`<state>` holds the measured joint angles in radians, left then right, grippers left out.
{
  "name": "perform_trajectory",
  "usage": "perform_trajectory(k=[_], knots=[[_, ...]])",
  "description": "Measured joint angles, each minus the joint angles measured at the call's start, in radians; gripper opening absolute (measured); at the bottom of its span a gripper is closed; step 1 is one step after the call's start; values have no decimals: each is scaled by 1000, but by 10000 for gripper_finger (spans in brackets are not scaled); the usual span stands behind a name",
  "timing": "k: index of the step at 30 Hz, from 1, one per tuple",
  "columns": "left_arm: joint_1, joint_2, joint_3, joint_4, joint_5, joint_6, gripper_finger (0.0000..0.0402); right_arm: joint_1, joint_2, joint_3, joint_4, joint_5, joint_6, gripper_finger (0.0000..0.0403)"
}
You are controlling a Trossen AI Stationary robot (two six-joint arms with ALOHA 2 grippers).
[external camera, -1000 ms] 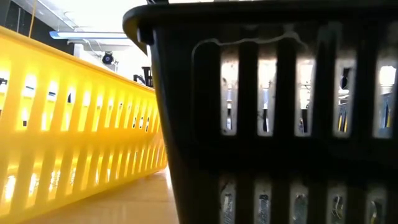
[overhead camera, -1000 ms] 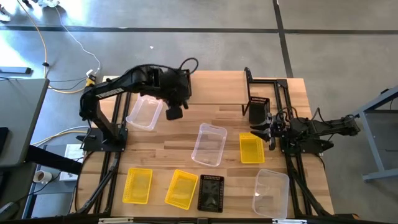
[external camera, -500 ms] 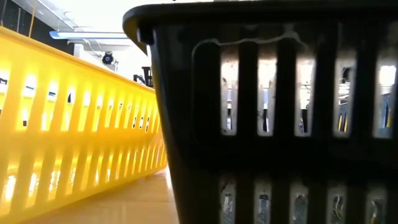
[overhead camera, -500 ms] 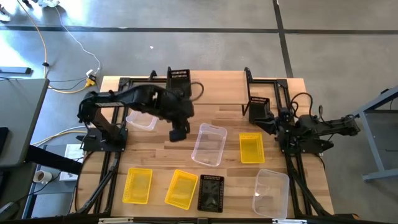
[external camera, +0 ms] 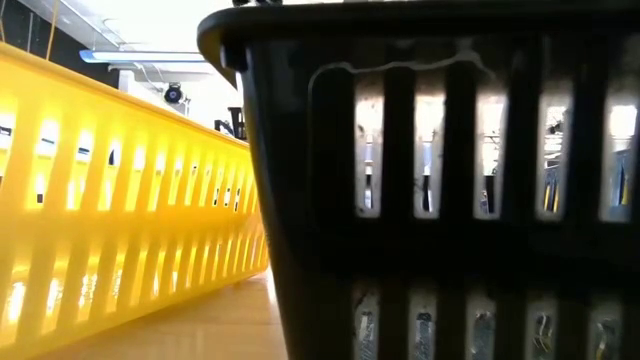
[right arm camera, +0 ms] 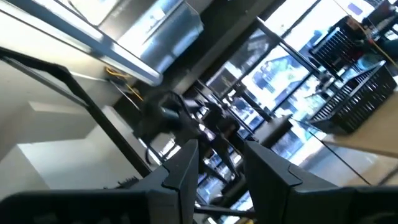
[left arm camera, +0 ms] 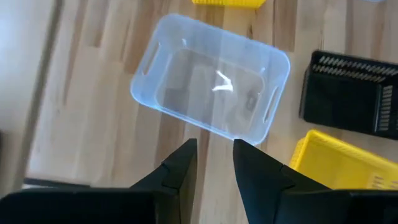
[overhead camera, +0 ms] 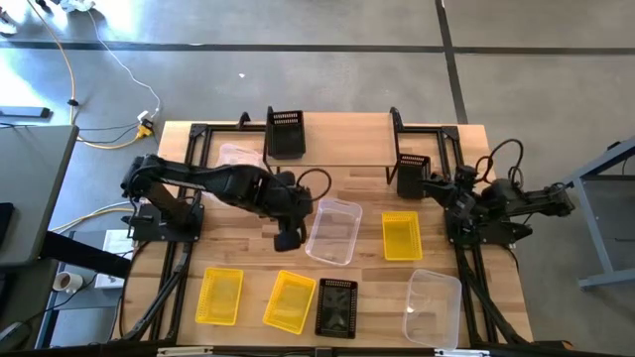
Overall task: Stack baskets on shelf by color
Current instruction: Put the center transparent bin on the shelf
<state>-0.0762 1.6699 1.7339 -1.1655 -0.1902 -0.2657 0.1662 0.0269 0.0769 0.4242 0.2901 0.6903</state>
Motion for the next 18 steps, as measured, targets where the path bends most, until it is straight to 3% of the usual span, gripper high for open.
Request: perform_trajectory(k=[8, 18], knots=[[-53, -10, -65, 8, -5, -39, 83, 0, 69, 126, -94, 5, -72, 112], [-92, -156, -197, 20, -38, -73, 79, 0, 439, 413, -322, -19, -62, 112]])
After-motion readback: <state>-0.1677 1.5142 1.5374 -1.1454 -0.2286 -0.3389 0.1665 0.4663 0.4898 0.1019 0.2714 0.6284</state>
